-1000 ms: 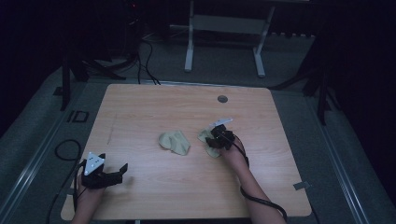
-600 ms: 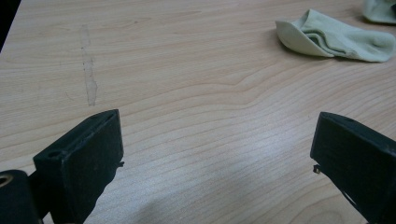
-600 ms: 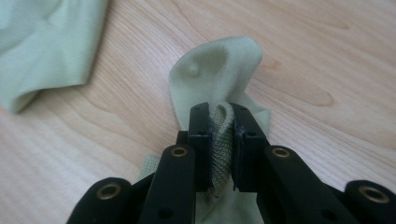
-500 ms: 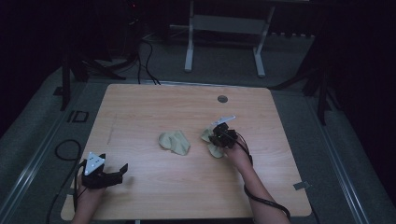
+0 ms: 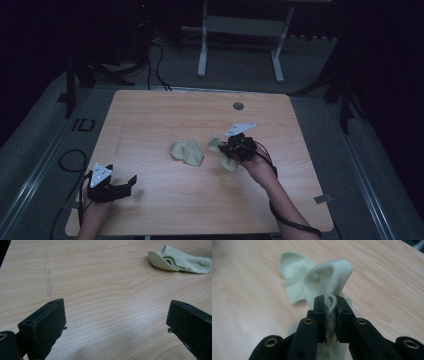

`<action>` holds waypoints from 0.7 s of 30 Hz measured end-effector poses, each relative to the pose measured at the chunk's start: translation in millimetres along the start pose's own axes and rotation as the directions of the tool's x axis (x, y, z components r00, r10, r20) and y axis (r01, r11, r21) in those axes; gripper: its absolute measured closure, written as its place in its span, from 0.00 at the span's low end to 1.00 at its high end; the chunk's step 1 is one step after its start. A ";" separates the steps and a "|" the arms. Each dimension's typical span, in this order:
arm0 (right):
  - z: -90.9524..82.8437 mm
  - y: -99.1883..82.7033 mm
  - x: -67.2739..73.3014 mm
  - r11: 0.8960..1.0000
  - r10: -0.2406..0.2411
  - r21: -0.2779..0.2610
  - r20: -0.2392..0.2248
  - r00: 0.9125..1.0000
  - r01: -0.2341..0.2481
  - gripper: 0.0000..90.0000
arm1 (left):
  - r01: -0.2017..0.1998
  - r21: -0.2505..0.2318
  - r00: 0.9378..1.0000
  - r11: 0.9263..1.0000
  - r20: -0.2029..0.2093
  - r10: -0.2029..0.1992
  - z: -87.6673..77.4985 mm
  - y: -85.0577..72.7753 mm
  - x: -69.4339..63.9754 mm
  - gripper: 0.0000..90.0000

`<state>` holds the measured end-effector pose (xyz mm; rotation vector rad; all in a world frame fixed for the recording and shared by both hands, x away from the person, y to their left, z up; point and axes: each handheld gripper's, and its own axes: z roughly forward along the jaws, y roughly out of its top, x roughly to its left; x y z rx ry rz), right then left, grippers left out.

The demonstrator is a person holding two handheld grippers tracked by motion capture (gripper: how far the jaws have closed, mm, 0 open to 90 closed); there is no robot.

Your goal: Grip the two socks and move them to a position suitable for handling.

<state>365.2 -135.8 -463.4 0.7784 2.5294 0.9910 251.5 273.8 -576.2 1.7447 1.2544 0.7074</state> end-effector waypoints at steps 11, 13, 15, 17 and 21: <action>13.8 -38.4 55.4 0.992 -0.097 0.079 -0.076 0.992 0.103 0.90 | 0.004 -0.001 1.000 1.000 0.002 -0.004 0.1 0.1 0.9 0.03; 20.7 -47.5 61.7 0.992 -0.072 0.095 -0.088 0.993 0.081 0.90 | 0.003 -0.002 1.000 1.000 0.002 -0.003 0.4 0.3 1.1 0.03; 26.6 -56.2 69.5 0.991 -0.061 0.111 -0.107 0.992 0.073 0.90 | 0.001 -0.001 1.000 1.000 0.003 -0.001 0.5 0.4 0.9 0.03; 32.3 -64.0 77.1 0.991 -0.048 0.122 -0.112 0.992 0.062 0.90 | 0.001 -0.002 1.000 1.000 0.003 -0.001 0.7 0.5 0.7 0.03; 39.8 -72.6 88.9 0.985 -0.069 0.148 -0.109 0.992 0.085 0.90 | 0.001 -0.004 1.000 1.000 0.007 -0.001 0.7 0.5 0.9 0.03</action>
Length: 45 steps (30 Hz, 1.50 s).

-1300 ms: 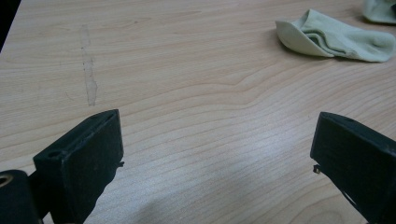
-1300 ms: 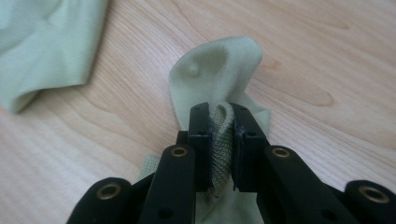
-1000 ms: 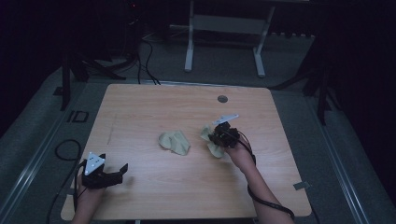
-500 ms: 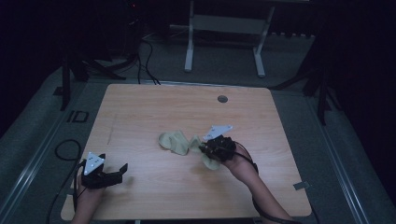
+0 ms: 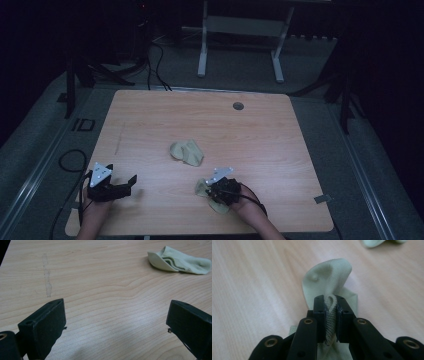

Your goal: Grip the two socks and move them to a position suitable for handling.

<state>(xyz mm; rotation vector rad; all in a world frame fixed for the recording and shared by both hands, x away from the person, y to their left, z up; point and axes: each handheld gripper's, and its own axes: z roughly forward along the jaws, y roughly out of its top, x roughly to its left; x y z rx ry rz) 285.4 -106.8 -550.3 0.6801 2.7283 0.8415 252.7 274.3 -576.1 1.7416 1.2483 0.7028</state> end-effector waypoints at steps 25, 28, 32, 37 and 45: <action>7.8 3.8 15.6 0.999 0.022 -0.030 -0.020 1.000 -0.023 0.46 | -0.024 -0.032 0.997 0.999 0.078 0.026 0.3 12.2 -36.1 0.03; -0.7 8.6 12.5 0.996 0.057 -0.061 -0.039 0.998 -0.059 0.45 | -0.004 -0.045 0.991 0.999 0.132 0.010 -2.3 18.2 -47.0 0.04; -16.0 15.6 10.7 0.993 0.063 -0.095 -0.046 0.997 -0.067 0.44 | -0.083 -0.017 0.968 0.996 0.236 0.085 -2.8 28.3 -75.6 0.07; -26.3 18.2 11.9 0.990 0.071 -0.117 -0.035 0.997 -0.075 0.44 | -0.259 -0.046 0.886 0.965 0.386 0.257 -1.6 35.1 -118.5 0.48; -20.5 14.6 19.7 0.994 0.056 -0.087 -0.064 0.996 -0.061 0.59 | -0.454 0.001 0.759 0.891 0.525 0.386 19.4 36.7 -161.7 0.96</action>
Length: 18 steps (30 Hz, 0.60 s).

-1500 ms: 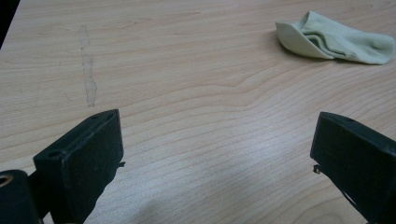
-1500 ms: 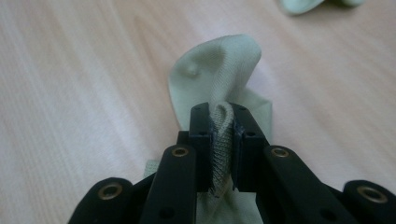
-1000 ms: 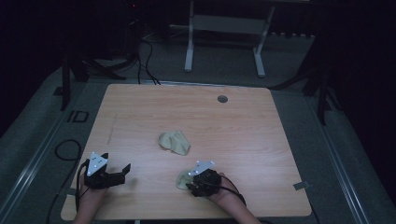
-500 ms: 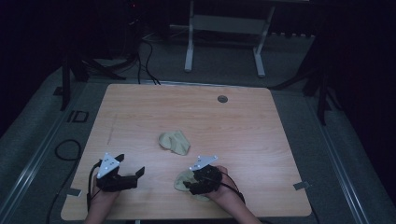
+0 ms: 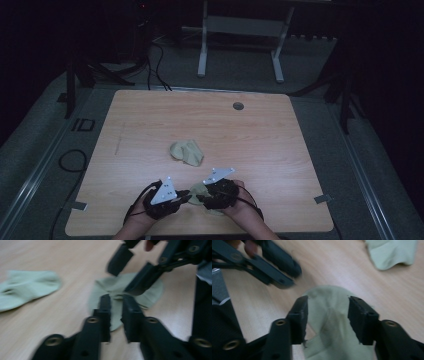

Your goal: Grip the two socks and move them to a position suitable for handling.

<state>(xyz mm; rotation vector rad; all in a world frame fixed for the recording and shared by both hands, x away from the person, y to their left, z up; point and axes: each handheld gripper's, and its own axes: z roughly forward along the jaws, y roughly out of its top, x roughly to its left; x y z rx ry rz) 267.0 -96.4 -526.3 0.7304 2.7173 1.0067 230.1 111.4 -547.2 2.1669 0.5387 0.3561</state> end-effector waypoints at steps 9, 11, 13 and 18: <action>17.2 -8.4 2.4 0.997 -0.018 0.077 0.012 1.000 0.017 0.72 | -0.045 0.133 0.999 0.990 0.022 0.043 27.3 -1.2 5.7 0.99; 20.3 -9.8 1.7 0.994 -0.019 0.104 0.019 1.000 0.017 0.82 | -0.058 0.156 0.998 0.986 0.026 0.055 32.0 -1.0 6.5 0.99; 19.7 -9.9 1.1 0.994 -0.023 0.108 0.019 1.000 0.021 0.90 | -0.052 0.152 0.998 0.987 0.030 0.048 33.6 -0.5 7.4 0.99; 8.1 -6.2 -4.2 0.996 -0.010 0.088 0.004 1.000 0.010 0.92 | -0.073 0.141 0.997 0.987 0.046 0.067 34.8 -1.2 10.8 0.99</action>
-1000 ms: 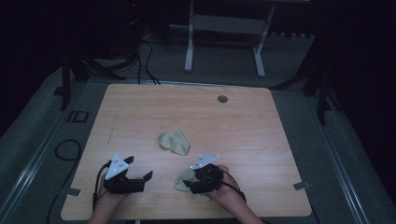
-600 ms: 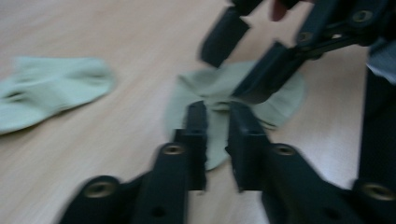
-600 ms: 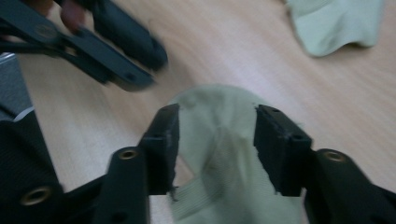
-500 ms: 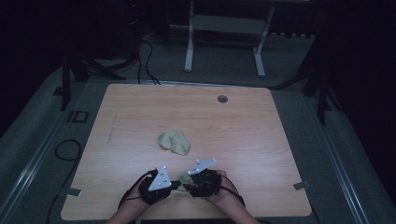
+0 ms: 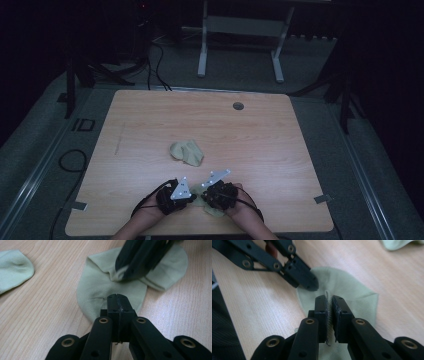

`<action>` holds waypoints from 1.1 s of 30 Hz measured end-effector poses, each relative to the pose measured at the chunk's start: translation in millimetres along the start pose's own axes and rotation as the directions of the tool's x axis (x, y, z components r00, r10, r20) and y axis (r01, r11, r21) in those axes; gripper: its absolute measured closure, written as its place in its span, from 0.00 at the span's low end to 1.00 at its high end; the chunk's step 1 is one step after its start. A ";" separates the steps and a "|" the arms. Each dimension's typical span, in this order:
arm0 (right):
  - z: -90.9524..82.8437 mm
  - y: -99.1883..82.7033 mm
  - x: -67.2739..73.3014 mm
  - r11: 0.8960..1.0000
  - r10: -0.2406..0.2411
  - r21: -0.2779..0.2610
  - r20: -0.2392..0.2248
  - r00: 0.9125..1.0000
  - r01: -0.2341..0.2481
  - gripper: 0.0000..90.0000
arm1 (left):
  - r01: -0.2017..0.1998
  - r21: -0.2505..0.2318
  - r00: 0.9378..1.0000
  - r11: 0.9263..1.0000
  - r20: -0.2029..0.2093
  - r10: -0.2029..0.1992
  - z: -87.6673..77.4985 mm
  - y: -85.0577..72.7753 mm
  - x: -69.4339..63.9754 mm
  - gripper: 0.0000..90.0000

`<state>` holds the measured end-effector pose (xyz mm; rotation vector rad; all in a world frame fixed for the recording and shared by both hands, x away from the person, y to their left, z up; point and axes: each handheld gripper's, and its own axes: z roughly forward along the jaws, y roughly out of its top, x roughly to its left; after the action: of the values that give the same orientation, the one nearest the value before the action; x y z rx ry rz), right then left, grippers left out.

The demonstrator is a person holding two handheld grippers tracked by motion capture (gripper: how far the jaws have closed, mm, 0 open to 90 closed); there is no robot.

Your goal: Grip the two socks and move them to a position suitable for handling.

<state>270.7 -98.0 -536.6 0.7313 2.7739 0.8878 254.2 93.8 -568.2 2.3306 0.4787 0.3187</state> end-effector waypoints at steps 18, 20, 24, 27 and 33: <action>-46.7 -13.9 -46.1 0.983 0.159 -0.105 0.045 0.986 -0.154 0.92 | -0.032 -0.010 0.999 0.999 0.031 0.032 0.1 -1.4 4.8 0.99; -48.9 -17.6 -52.7 0.978 0.184 -0.107 0.044 0.982 -0.178 0.92 | -0.033 -0.009 0.999 0.999 0.036 0.034 0.3 -1.2 5.6 0.99; -50.6 -25.3 -65.5 0.973 0.214 -0.100 0.059 0.975 -0.207 0.92 | -0.056 -0.006 0.998 0.998 0.040 0.056 1.7 0.7 6.8 0.99; -49.4 -31.2 -73.9 0.968 0.241 -0.089 0.059 0.969 -0.235 0.91 | -0.072 -0.010 0.996 0.997 0.051 0.073 3.7 2.4 8.8 0.99; -45.0 -43.0 -84.9 0.961 0.272 -0.069 0.064 0.960 -0.268 0.91 | -0.086 -0.007 0.993 0.996 0.077 0.087 5.9 5.2 13.5 0.99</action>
<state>315.0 -192.9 -526.0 1.1285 2.6107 0.9629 269.7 92.5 -567.5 2.3545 0.3399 0.2692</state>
